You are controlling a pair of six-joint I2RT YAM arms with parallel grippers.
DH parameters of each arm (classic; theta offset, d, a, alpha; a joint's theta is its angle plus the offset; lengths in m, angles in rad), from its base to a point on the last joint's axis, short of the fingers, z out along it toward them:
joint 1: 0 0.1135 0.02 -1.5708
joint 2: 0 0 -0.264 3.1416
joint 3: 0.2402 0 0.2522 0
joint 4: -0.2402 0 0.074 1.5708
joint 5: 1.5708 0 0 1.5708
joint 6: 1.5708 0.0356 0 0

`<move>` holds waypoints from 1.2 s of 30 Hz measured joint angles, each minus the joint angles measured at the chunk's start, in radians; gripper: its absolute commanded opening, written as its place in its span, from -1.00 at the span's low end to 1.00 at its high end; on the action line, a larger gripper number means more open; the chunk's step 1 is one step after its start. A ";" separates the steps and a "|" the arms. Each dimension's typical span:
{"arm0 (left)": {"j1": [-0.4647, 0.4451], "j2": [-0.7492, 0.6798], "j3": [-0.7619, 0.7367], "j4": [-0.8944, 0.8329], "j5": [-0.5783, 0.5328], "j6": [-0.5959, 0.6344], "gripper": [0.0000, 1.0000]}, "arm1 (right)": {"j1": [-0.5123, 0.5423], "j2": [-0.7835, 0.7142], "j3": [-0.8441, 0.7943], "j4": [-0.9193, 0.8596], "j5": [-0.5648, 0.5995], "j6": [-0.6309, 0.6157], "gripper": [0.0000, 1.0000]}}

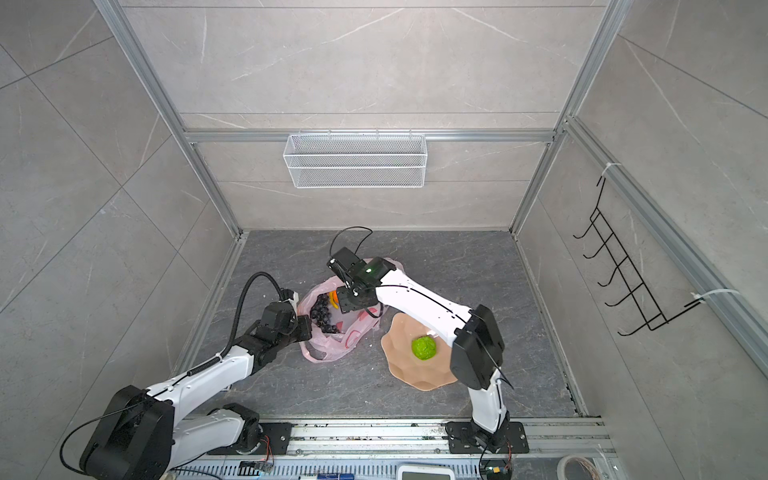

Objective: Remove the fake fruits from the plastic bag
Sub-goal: 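Open the right gripper and move it back to the bag opening, then reach the right gripper into the bag and grasp the cream bun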

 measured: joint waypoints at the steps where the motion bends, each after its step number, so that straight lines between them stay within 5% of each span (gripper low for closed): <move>1: 0.000 -0.005 0.000 -0.005 0.000 -0.003 -0.81 | -0.002 0.037 0.015 0.013 0.000 0.001 0.11; 10: 0.000 -0.023 0.000 -0.018 0.001 -0.017 -0.81 | -0.020 0.267 0.160 0.026 0.051 0.008 0.12; 25: 0.000 -0.021 0.000 -0.021 0.018 -0.018 -0.81 | -0.045 0.316 0.204 0.005 0.166 0.008 0.20; 36: 0.000 -0.021 0.000 -0.023 0.018 -0.018 -0.81 | -0.060 0.339 0.189 -0.015 0.192 0.023 0.44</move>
